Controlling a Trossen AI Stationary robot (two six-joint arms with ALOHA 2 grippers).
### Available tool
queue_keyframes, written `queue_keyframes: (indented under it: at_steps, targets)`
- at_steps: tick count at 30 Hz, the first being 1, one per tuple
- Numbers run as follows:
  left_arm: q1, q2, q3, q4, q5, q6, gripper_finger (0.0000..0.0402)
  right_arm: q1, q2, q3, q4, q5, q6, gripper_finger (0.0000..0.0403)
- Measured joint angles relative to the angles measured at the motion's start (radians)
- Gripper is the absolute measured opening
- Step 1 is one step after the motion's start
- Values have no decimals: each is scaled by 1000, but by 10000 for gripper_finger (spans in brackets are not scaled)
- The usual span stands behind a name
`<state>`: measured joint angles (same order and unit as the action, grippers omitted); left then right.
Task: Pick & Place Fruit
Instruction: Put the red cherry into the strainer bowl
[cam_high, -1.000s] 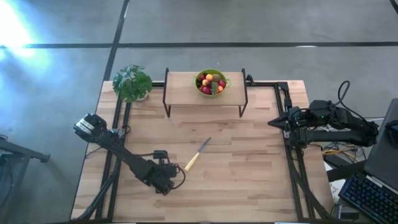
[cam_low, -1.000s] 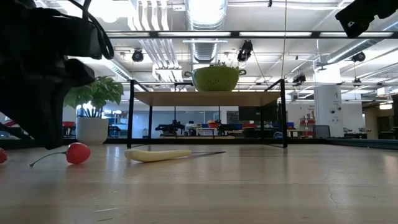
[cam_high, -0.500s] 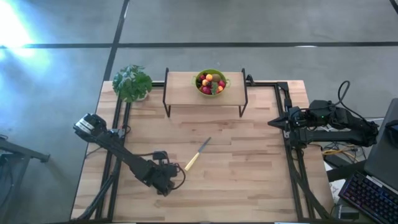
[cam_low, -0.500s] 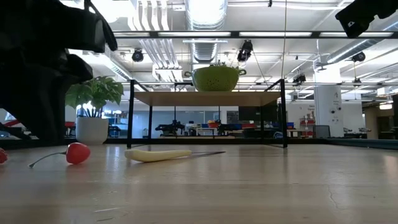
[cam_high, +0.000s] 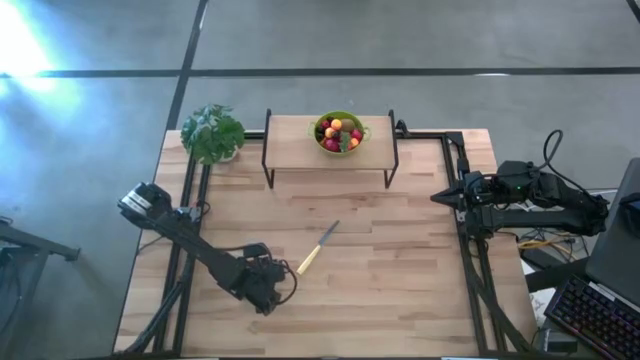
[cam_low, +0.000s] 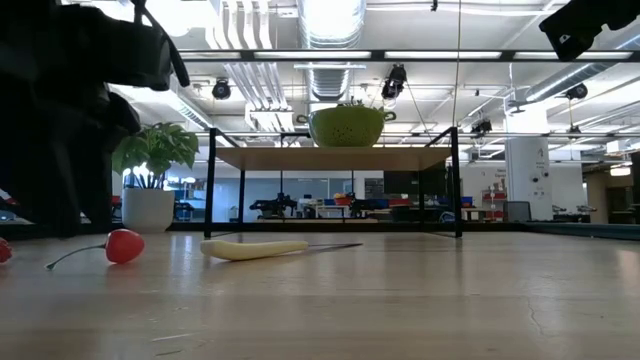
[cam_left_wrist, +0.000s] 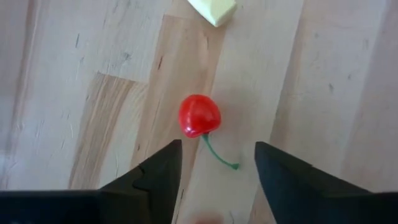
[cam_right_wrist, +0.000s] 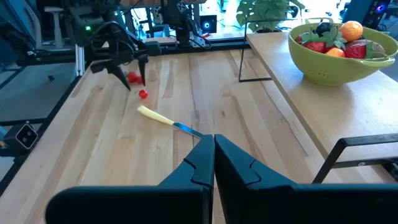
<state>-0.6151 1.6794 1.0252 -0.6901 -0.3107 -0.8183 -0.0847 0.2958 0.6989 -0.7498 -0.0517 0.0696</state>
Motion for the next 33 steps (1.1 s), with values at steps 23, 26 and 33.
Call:
queue_keyframes:
  at_steps: [23, 26, 33]
  targets:
    - [31, 16, -90, 105, 8, -120, 133, 0, 0, 0, 0, 0, 0, 8]
    - [31, 16, -91, 111, 8, -107, 91, 0, 0, 0, 0, 0, 0, 8]
    - [31, 16, -92, 113, 3, -95, 9, 0, 0, 0, 0, 0, 0, 8]
